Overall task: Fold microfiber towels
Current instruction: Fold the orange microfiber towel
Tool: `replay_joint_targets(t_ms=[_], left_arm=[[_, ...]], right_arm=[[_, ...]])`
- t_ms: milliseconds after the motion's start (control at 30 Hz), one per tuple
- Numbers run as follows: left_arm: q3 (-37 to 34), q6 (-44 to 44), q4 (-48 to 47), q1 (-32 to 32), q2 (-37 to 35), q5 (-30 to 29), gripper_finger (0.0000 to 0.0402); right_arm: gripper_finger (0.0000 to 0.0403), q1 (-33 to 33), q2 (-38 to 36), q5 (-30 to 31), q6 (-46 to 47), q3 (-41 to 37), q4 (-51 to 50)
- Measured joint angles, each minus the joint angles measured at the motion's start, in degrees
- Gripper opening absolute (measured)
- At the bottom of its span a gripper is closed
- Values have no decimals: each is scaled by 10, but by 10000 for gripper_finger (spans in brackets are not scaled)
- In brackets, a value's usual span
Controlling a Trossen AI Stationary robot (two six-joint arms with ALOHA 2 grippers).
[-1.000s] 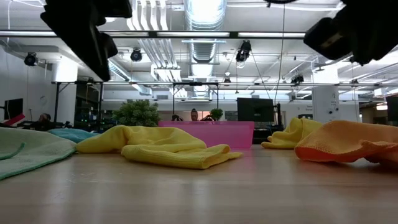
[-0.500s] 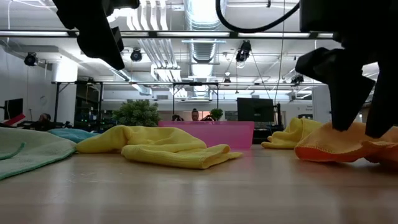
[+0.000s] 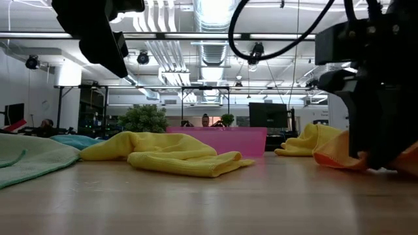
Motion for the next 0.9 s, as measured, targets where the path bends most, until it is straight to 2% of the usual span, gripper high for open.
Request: replay_joint_targets(t_ms=[133, 167, 367, 633, 800, 900], left_arm=[[0, 0, 0, 0, 0, 0, 156], [0, 0, 1, 0, 0, 0, 156], [-1, 0, 10, 0, 0, -10, 156], [-1, 8, 97, 0, 0, -16, 156], [-1, 93, 200, 0, 0, -54, 156], [-1, 137, 273, 0, 5, -96, 156]], right_arm=[[25, 2, -10, 8, -11, 0, 1], [18, 2, -12, 10, -14, 0, 1], [9, 15, -56, 64, -38, 0, -12], [8, 30, -177, 153, -93, 0, -18], [8, 30, -242, 212, -165, -6, 5], [8, 30, -273, 237, -213, -12, 39]])
